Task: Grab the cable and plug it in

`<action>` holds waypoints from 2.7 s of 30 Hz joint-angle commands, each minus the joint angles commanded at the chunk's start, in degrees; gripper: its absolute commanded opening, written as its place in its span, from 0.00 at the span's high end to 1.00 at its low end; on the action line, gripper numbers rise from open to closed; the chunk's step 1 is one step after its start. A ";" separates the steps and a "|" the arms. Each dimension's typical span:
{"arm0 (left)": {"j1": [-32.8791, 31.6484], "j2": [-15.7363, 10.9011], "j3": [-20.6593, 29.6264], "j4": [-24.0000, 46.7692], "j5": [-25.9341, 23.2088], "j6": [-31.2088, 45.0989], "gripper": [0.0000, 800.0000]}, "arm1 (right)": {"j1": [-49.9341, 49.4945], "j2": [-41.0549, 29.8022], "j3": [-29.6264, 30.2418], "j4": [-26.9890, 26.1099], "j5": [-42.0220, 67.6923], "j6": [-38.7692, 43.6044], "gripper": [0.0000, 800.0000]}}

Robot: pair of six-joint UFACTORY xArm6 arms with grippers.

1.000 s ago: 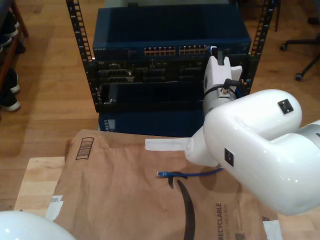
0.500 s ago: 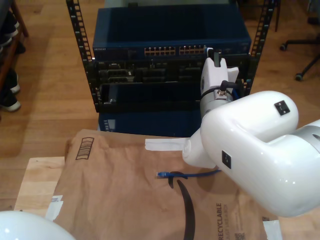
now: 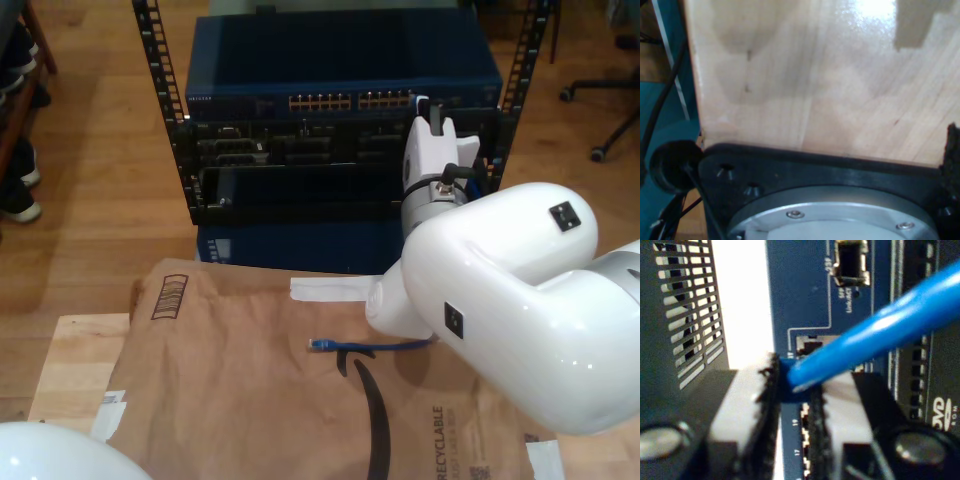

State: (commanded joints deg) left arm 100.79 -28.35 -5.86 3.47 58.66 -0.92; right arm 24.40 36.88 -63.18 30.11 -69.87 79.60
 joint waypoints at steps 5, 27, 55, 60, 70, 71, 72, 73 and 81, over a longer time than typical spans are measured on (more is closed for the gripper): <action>-0.09 0.09 0.00 0.00 0.00 0.00 0.00 | 0.00 0.26 -0.35 0.00 0.09 -0.09 1.00; -0.09 0.00 0.00 0.00 0.00 0.00 0.00 | 1.58 1.76 -2.37 3.69 -0.09 -0.44 1.00; -0.09 0.00 0.00 0.00 0.00 0.00 0.00 | 1.49 2.11 -2.90 5.01 -1.58 -0.18 1.00; 0.00 0.00 0.00 0.00 0.00 0.00 0.00 | 1.49 2.20 -2.90 5.01 -1.58 -0.18 1.00; -0.09 0.00 0.00 0.00 0.00 0.00 0.00 | 1.58 2.81 -3.43 5.01 -1.58 -0.26 1.00; 0.00 0.00 0.00 0.00 0.00 0.00 0.00 | 1.58 2.81 -3.43 5.01 -1.58 -0.26 1.00; -0.09 0.00 0.00 0.00 0.00 0.00 0.00 | 1.58 2.90 -3.52 5.01 -1.58 -0.26 1.00; 0.00 0.00 0.00 0.00 0.00 0.00 0.00 | 1.58 3.16 -3.69 5.01 -1.58 -0.26 1.00; -0.09 0.00 0.00 0.00 0.00 0.00 0.00 | 1.58 3.69 -4.92 5.01 -1.49 -0.26 1.00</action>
State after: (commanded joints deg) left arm 100.70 -28.35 -5.86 3.47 58.66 -0.92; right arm 25.98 40.57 -68.10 35.12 -71.36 79.34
